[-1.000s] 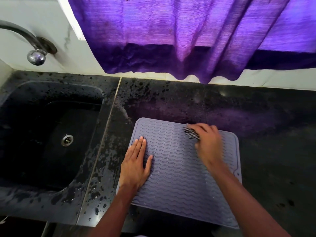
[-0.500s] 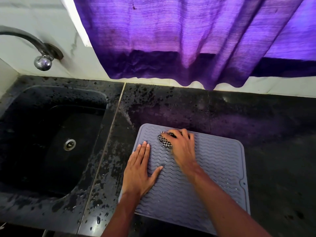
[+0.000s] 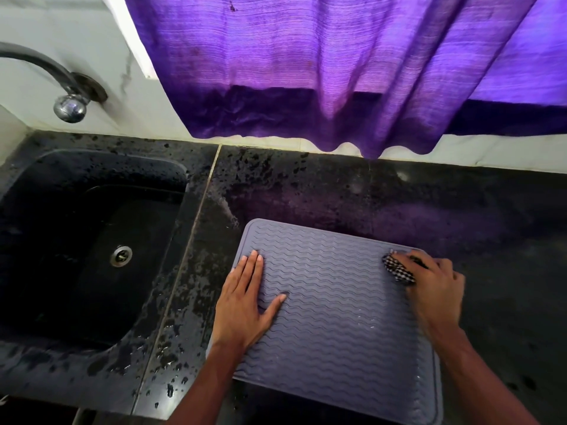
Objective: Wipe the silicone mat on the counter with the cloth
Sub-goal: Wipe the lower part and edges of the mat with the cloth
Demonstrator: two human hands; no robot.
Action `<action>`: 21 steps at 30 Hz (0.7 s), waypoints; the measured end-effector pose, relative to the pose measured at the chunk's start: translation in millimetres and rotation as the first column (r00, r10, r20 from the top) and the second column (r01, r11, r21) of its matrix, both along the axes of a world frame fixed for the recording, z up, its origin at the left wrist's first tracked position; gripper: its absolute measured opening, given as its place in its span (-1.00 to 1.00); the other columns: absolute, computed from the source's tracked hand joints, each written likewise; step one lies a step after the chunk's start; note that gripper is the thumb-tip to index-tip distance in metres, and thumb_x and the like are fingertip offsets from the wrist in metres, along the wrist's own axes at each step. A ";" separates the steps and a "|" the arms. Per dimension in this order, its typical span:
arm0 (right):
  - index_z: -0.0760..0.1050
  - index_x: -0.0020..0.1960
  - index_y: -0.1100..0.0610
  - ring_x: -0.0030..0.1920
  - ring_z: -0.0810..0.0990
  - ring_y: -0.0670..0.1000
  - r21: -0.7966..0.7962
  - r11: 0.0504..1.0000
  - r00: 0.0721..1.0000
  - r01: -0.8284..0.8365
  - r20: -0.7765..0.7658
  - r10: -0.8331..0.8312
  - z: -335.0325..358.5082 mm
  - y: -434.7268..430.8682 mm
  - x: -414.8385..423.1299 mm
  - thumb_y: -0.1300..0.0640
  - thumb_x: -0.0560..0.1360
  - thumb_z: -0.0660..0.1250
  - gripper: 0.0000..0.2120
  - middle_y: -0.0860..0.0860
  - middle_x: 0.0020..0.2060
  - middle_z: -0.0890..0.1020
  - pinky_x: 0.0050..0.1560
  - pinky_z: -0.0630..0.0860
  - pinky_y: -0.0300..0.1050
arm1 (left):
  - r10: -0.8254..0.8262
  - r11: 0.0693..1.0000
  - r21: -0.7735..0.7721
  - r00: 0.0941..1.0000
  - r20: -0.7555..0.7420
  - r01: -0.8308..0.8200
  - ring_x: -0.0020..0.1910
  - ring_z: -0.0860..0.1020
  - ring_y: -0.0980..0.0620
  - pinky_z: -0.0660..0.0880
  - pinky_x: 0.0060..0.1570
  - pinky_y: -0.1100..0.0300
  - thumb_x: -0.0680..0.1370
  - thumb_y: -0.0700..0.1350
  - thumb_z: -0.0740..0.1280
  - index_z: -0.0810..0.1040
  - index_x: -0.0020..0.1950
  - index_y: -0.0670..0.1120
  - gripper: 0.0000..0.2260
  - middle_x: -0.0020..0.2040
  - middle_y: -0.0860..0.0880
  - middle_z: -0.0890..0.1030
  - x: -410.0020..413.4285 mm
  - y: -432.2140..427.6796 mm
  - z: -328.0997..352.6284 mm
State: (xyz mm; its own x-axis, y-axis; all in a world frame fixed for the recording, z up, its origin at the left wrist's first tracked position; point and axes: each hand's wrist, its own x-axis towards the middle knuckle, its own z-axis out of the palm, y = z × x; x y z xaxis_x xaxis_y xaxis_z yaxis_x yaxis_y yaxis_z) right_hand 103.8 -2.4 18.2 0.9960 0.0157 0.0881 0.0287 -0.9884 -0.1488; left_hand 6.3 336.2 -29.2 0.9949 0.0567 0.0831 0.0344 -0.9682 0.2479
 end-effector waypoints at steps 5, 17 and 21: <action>0.59 0.15 -0.13 -0.03 0.46 0.18 0.103 0.992 0.997 0.076 -0.002 -0.077 2.6 6.5 2.4 0.39 0.17 0.43 -0.36 -0.07 0.13 0.61 -0.06 0.45 0.09 | 0.004 1.000 -0.008 1.000 -0.002 -0.004 0.64 0.06 0.00 0.18 0.56 -0.03 0.62 0.39 0.09 0.13 0.65 -0.14 -0.21 0.66 -0.05 0.13 0.6 -0.4 0.5; 0.53 0.29 -0.05 0.04 0.49 0.07 0.383 0.862 0.938 -0.333 0.040 0.344 8.8 179.2 19.6 0.40 0.32 0.42 -0.39 -0.06 0.12 0.61 0.04 0.48 0.00 | 0.010 0.998 -0.054 1.000 0.014 -0.010 0.63 0.11 0.00 0.20 0.56 -0.02 0.60 0.38 0.15 0.17 0.63 -0.16 -0.20 0.64 -0.06 0.17 1.5 0.5 1.5; 0.48 0.30 -0.12 0.13 0.43 0.12 0.206 0.887 0.902 -0.414 -0.041 0.431 3.4 225.6 14.6 0.29 0.42 0.33 -0.48 -0.05 0.15 0.55 0.07 0.38 0.07 | 0.026 0.998 -0.056 0.999 -0.020 -0.027 0.63 0.12 0.00 0.17 0.56 0.00 0.63 0.37 0.06 0.18 0.62 -0.19 -0.22 0.64 -0.10 0.18 1.6 0.8 1.8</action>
